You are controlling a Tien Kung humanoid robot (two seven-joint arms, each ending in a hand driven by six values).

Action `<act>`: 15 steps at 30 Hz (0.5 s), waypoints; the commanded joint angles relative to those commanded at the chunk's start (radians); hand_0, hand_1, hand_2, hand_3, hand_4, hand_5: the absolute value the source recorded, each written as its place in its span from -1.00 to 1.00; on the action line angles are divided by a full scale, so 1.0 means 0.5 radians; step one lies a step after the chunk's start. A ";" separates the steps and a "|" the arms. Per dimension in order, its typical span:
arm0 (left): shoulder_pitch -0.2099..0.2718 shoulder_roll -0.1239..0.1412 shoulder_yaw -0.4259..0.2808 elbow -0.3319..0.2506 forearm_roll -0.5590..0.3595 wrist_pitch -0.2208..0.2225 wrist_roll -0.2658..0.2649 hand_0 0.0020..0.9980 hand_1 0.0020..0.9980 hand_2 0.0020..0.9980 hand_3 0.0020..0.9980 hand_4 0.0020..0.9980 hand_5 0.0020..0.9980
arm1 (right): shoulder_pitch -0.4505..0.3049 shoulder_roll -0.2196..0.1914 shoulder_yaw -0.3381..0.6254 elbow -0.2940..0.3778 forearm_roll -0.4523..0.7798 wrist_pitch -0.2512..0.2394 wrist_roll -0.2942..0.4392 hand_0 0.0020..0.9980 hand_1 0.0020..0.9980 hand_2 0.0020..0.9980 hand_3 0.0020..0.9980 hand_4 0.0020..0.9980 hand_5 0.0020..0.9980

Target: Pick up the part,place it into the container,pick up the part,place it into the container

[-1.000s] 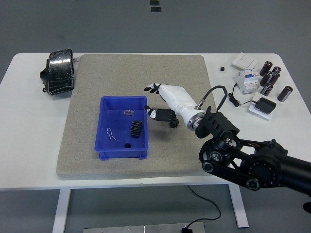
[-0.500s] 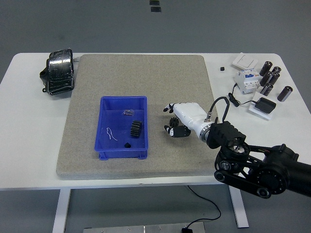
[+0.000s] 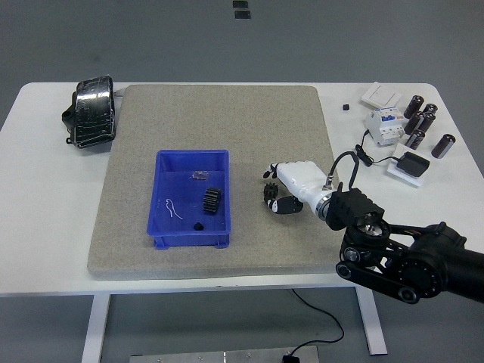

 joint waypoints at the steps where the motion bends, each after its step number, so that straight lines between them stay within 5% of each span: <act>1: 0.000 0.000 0.000 0.000 0.000 0.000 0.000 0.32 0.29 0.25 0.16 0.38 0.15 | 0.000 0.003 -0.004 -0.002 0.004 -0.002 0.002 -0.35 0.15 0.34 0.42 0.32 -0.43; 15: 0.002 0.002 0.009 -0.001 -0.021 0.008 -0.009 0.32 0.29 0.25 0.14 0.37 0.17 | 0.003 0.038 -0.042 -0.047 0.002 -0.049 0.029 -0.41 0.04 0.10 0.36 0.17 -0.45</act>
